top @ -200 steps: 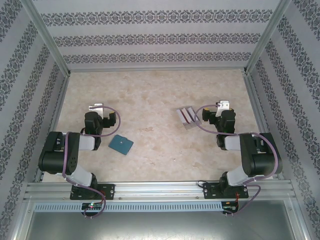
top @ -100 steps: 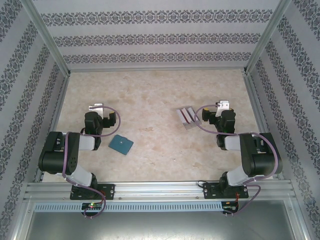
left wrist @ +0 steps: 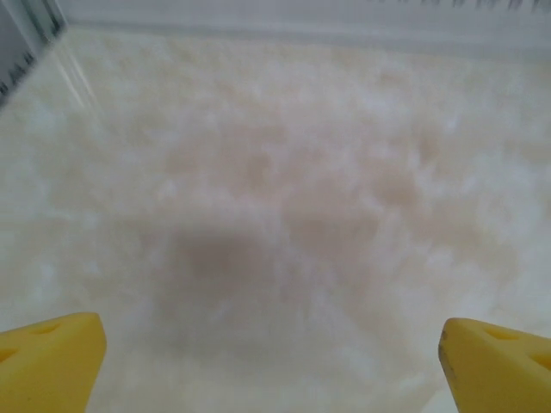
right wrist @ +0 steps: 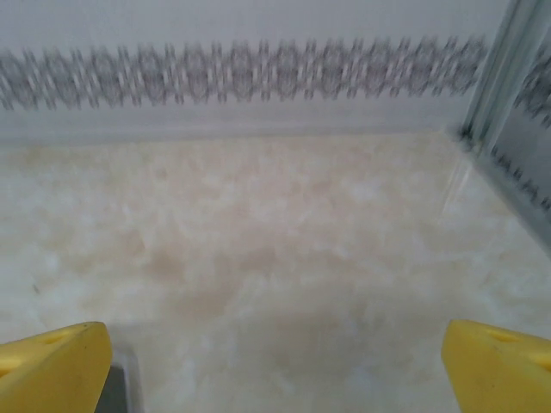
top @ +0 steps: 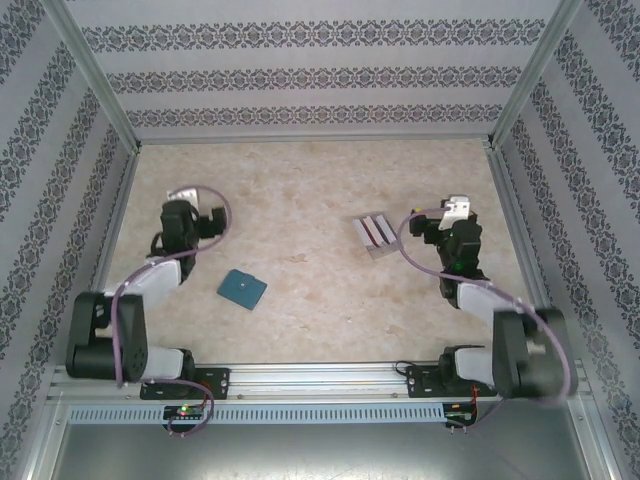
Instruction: Put the credit cards into the card holder
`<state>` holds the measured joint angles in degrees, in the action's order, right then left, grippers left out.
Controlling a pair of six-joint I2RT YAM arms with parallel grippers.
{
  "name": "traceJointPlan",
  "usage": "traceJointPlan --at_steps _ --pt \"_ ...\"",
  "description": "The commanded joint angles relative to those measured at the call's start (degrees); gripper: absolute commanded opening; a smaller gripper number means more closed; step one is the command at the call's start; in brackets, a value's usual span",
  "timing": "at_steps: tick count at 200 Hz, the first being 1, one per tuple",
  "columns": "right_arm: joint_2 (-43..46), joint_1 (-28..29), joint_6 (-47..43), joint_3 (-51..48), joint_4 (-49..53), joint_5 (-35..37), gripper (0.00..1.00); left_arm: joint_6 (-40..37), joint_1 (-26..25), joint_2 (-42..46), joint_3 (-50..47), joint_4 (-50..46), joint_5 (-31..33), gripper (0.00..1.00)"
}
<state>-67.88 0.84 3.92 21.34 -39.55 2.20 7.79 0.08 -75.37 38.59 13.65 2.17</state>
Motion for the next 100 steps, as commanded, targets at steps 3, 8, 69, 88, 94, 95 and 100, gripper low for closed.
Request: traceJointPlan --at_steps 3,8,69,88,94,95,100 --pt "14.5 -0.8 10.6 2.4 18.2 4.0 0.98 12.9 -0.9 8.0 7.1 -30.8 1.0 1.0" --pt "17.0 -0.8 15.0 3.0 21.2 3.6 0.98 16.7 -0.9 9.1 8.5 -35.2 -0.4 0.99" --pt "21.0 19.4 18.9 9.6 40.2 -1.8 0.98 32.9 -0.2 7.6 12.2 -66.7 -22.1 1.0" --pt "14.9 28.9 18.4 13.0 43.3 -3.2 0.98 36.4 -0.2 10.6 5.9 -61.9 -31.6 1.0" --pt "12.4 32.1 18.3 14.1 43.6 -4.6 0.98 37.7 -0.2 12.1 4.4 -60.1 -33.2 1.0" --pt "12.2 32.5 18.3 14.3 43.7 -4.8 0.98 38.0 -0.2 12.2 4.2 -59.9 -33.3 1.0" --pt "10.0 35.0 18.0 15.3 43.7 -5.5 0.98 39.0 -0.2 13.3 3.4 -59.4 -33.1 1.0"
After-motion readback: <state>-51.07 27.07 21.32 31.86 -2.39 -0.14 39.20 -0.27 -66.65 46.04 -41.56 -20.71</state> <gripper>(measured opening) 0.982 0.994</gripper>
